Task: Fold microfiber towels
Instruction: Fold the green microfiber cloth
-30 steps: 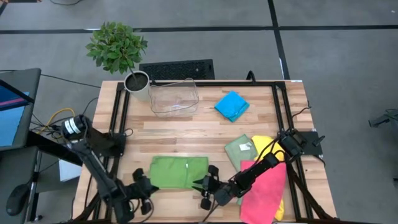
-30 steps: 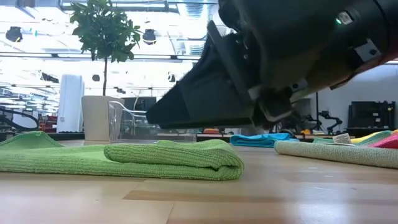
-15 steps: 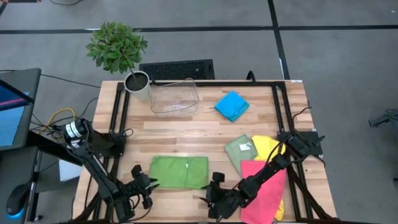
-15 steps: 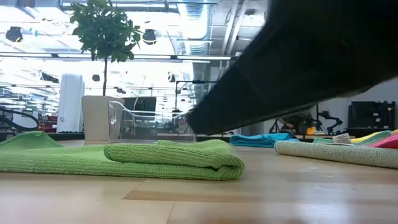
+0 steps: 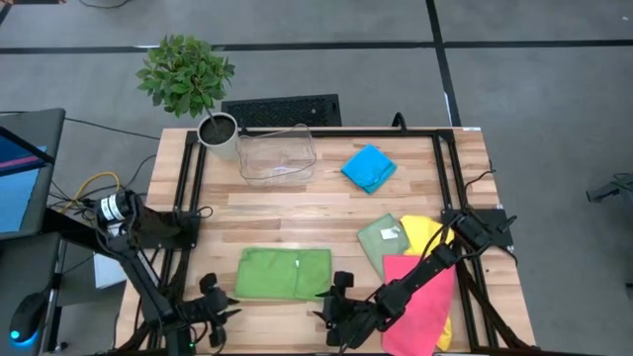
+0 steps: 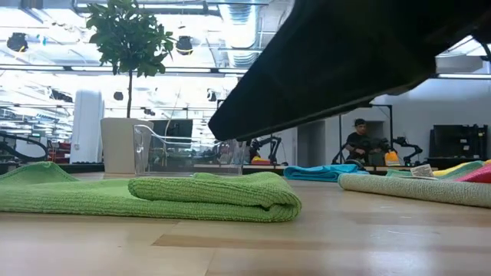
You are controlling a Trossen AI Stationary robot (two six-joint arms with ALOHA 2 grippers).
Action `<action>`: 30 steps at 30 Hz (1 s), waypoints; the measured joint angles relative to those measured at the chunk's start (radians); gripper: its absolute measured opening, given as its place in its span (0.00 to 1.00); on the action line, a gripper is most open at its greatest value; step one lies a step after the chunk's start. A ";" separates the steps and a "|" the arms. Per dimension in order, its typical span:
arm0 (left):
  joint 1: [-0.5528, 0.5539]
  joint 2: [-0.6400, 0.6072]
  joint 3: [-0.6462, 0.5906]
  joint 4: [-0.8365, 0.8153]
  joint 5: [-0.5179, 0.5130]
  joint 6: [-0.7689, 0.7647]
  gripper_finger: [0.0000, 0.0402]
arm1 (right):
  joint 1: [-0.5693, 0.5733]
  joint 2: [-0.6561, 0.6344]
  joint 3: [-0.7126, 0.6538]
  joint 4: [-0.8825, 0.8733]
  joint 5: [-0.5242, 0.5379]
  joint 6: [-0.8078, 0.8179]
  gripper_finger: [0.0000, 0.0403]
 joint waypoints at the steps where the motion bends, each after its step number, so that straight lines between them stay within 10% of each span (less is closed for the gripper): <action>1: -0.003 0.000 -0.005 -0.010 0.000 0.021 0.23 | -0.003 0.000 0.000 0.000 0.000 0.000 0.57; 30: 0.045 -0.002 -0.165 0.113 0.124 0.288 0.23 | -0.016 0.000 0.000 0.000 -0.005 0.045 0.56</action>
